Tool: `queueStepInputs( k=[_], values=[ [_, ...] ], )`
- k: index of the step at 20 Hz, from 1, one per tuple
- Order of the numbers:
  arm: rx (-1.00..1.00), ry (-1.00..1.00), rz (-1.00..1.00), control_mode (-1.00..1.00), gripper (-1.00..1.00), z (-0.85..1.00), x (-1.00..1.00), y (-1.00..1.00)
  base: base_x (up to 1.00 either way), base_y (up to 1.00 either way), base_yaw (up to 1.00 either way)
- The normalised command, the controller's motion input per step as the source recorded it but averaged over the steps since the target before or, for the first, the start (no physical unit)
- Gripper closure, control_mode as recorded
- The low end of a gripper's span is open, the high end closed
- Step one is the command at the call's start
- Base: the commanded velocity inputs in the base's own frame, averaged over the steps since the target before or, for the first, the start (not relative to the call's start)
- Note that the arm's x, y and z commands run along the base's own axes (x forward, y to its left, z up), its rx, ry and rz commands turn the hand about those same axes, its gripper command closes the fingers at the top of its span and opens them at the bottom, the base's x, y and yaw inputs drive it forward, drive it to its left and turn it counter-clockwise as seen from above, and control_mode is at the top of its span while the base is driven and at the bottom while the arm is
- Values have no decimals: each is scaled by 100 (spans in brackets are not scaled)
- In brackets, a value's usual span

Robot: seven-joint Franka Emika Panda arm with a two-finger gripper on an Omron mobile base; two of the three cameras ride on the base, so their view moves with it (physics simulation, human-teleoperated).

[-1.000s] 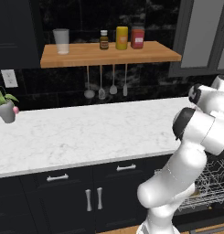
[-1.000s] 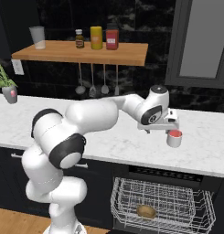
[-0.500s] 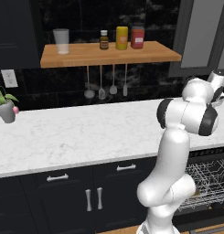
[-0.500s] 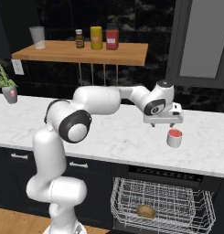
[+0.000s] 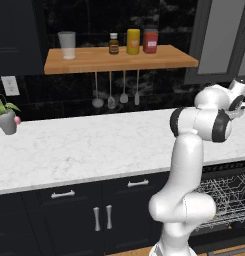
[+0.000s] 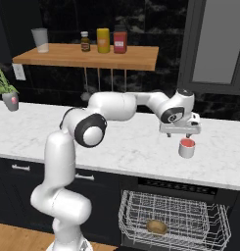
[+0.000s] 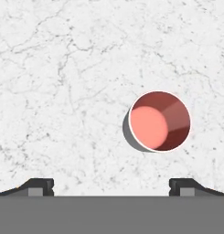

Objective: Pick up the cup and bowl from the counter, place them in the dishwasher, and close the dishwasher door.

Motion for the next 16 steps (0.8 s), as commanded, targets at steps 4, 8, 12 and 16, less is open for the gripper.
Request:
queueStepInputs(
  k=[4, 8, 12, 16],
  values=[
    [0, 0, 0, -100, -100, -41, 7, -18, 0, 0, 0],
    [0, 0, 0, -100, -100, -17, 13, -2, 0, 0, 0],
    [0, 0, 0, -100, -100, -8, 22, 0, 0, 0, 0],
    [0, 0, 0, -100, -100, -22, 18, 0, 0, 0, 0]
  ],
)
